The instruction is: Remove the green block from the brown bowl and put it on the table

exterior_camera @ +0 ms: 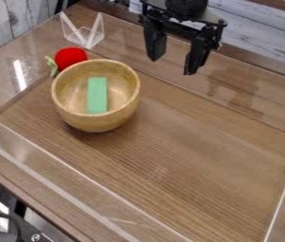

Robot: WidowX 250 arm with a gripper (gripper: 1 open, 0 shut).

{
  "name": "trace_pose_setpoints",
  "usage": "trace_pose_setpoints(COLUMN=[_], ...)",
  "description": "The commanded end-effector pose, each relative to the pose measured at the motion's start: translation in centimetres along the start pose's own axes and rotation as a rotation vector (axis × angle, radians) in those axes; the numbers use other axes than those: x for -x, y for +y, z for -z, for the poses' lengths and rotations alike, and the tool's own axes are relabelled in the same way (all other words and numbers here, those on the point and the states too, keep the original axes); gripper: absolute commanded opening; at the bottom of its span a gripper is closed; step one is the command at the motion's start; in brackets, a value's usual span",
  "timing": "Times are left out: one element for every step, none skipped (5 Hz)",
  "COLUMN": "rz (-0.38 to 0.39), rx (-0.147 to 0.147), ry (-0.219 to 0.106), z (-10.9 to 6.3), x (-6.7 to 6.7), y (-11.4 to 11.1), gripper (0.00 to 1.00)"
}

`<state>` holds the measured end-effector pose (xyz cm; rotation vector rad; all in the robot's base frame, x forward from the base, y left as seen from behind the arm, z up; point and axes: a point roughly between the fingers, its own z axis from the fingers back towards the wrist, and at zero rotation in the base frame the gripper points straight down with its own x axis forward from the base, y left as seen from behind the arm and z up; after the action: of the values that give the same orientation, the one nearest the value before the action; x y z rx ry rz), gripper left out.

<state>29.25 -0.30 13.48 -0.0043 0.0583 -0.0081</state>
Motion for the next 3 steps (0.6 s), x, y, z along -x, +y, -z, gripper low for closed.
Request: trace_pose_setpoints(rz=[0.008,-0.011,-0.063], rx=[-0.001,0.0,0.007], ry=[0.036,0.065,0.069], z=[0.6,1.1,0.9], x=[0.6,0.5,0.7], y=[0.1,1.1,2.8], gripper=[1.0,1.0,1.0])
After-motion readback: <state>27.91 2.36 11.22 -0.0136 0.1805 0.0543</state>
